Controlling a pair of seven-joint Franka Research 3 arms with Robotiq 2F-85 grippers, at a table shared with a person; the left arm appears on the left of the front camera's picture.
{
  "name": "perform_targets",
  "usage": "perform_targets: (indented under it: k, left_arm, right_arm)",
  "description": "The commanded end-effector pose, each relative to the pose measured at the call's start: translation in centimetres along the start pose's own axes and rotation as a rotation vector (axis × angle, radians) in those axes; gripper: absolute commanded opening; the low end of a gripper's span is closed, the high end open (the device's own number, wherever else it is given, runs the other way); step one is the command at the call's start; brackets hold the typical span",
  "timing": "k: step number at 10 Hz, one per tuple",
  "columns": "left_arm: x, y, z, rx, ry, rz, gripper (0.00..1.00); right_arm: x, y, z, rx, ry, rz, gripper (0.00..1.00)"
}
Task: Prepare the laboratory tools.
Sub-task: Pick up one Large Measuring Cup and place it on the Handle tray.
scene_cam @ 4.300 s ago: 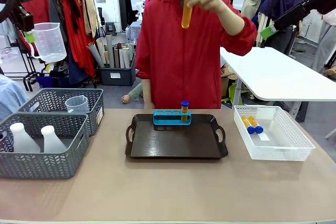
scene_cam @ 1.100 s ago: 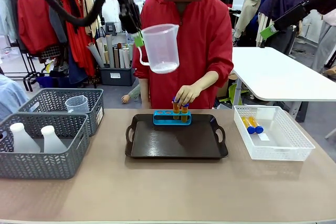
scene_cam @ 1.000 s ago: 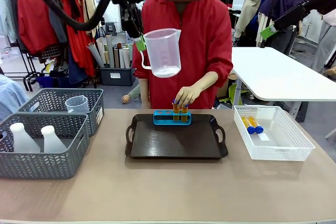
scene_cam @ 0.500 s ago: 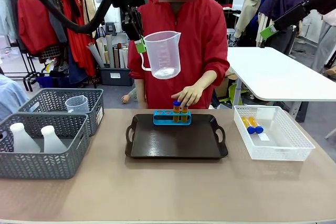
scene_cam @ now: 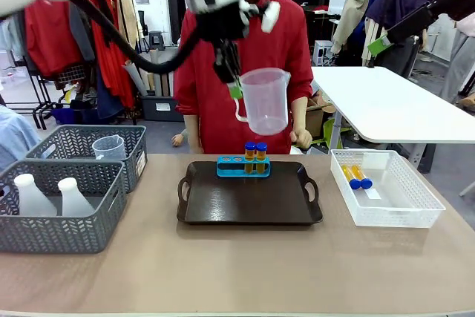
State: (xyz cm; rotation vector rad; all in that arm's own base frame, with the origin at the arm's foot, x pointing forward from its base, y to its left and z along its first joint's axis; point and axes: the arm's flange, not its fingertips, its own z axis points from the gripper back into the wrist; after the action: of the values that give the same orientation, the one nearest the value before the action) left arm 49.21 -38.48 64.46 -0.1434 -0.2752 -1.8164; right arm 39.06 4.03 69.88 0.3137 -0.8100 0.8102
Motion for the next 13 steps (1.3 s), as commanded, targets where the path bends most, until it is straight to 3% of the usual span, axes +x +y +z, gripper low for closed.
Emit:
perform_targets:
  k: [1,7,13]
  left_arm:
    - [0.5,2.1,-2.1,-0.014,0.070,-0.053,0.00]
    - [0.9,7.3,-12.1,-0.019,0.112,-0.081,0.00]
    - [0.1,6.9,-14.5,-0.045,0.112,-0.069,0.00]
  right_arm:
    - [0.1,0.0,0.1,0.009,-0.009,0.004,1.00]
    - [0.1,0.0,0.1,0.009,-0.009,0.004,1.00]
    - [0.1,0.0,0.1,0.009,-0.009,0.004,1.00]
